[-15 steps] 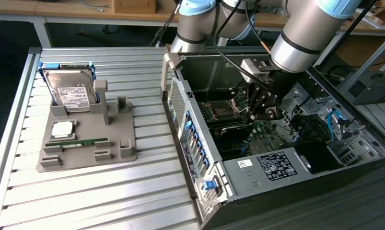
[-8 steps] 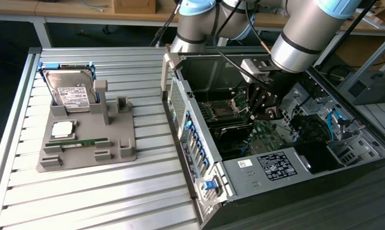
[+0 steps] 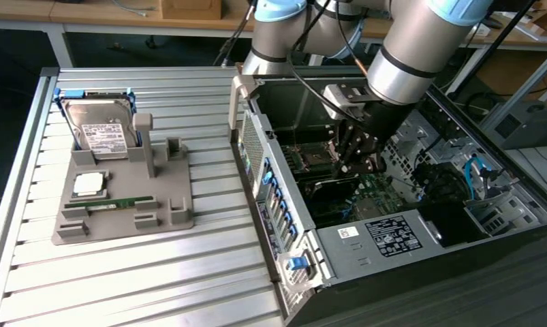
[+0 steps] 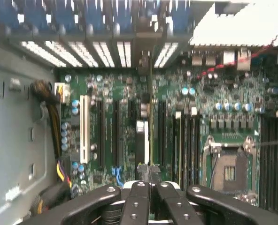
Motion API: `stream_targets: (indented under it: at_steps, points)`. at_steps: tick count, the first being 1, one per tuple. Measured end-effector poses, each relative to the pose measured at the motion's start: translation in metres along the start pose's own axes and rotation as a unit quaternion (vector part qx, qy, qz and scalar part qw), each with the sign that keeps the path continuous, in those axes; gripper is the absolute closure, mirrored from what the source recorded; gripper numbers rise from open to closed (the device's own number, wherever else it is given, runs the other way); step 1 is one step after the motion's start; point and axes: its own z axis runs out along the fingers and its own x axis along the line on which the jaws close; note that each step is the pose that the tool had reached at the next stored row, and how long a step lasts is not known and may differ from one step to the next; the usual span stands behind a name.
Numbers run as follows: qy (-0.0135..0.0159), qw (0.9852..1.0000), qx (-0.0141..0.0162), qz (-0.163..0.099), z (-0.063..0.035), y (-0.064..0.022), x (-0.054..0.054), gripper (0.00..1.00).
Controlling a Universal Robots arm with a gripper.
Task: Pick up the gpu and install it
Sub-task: 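Press down on the gpu until it lock into place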
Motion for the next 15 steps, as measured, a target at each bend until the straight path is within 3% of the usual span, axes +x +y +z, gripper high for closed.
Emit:
stream_targets:
  at_steps: [9, 15]
  points:
    - [-0.0001, 1.0000, 0.0006, 0.000, 0.0037, 0.0292, 0.000, 0.90]
    - [0.0000, 1.0000, 0.0006, 0.000, 0.0107, 0.0370, -0.001, 0.90]
